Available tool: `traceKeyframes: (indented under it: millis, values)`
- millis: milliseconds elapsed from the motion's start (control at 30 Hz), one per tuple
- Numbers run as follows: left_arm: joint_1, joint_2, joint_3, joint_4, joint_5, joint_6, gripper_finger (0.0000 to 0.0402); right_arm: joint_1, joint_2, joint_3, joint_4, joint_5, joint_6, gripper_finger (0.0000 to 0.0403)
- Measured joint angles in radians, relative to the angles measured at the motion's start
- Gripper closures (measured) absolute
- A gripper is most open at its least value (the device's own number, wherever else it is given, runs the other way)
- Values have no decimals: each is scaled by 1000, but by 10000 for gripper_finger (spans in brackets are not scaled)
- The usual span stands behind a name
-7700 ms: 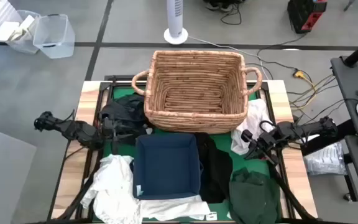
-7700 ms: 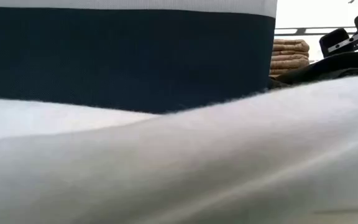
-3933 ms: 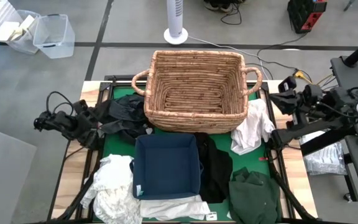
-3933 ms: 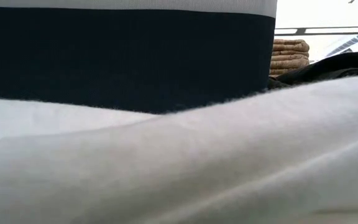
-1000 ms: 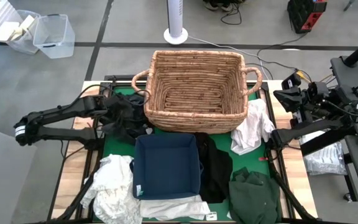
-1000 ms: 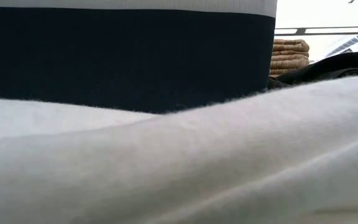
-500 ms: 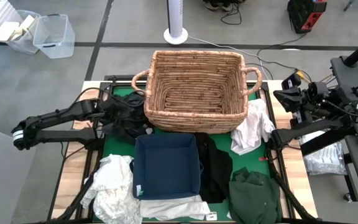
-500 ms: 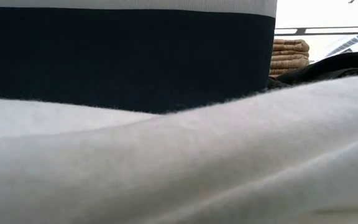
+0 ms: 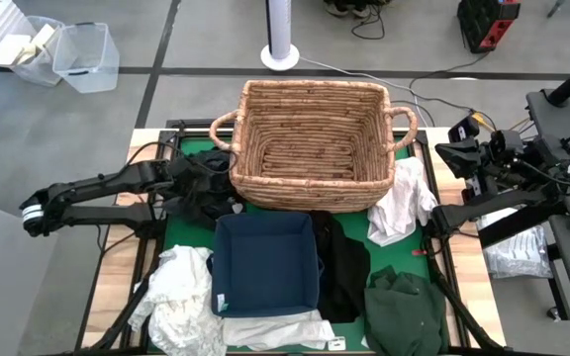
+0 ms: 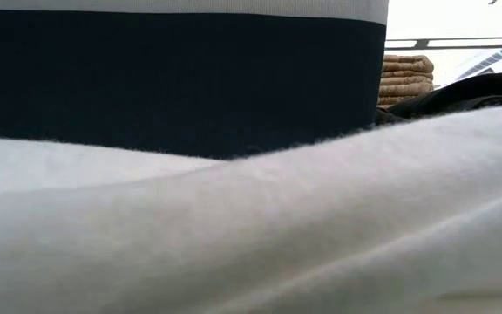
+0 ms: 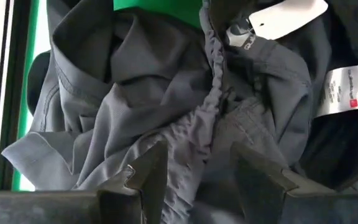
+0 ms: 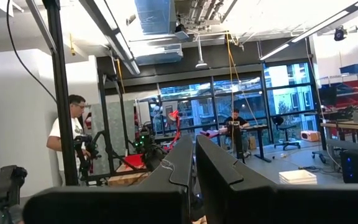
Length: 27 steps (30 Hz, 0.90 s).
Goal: Sort clothes
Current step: Put the black shorts into the brown laundry basket
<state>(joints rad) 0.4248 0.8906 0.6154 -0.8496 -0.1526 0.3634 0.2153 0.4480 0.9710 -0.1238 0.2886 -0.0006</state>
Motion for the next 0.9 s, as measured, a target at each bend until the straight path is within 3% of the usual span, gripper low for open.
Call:
traceKeyframes:
  millis: [433, 533, 700, 900]
  values:
    - [99, 61, -29, 34, -21, 17, 253, 0, 0, 0, 0, 0, 0, 390]
    - [107, 73, -29, 33, -20, 19, 287, 0, 0, 0, 0, 0, 0, 390]
    - [108, 74, -25, 23, -15, 20, 388, 0, 0, 0, 0, 0, 0, 390]
    - [108, 51, 18, -17, -15, -6, 399, 0, 0, 0, 0, 0, 0, 390]
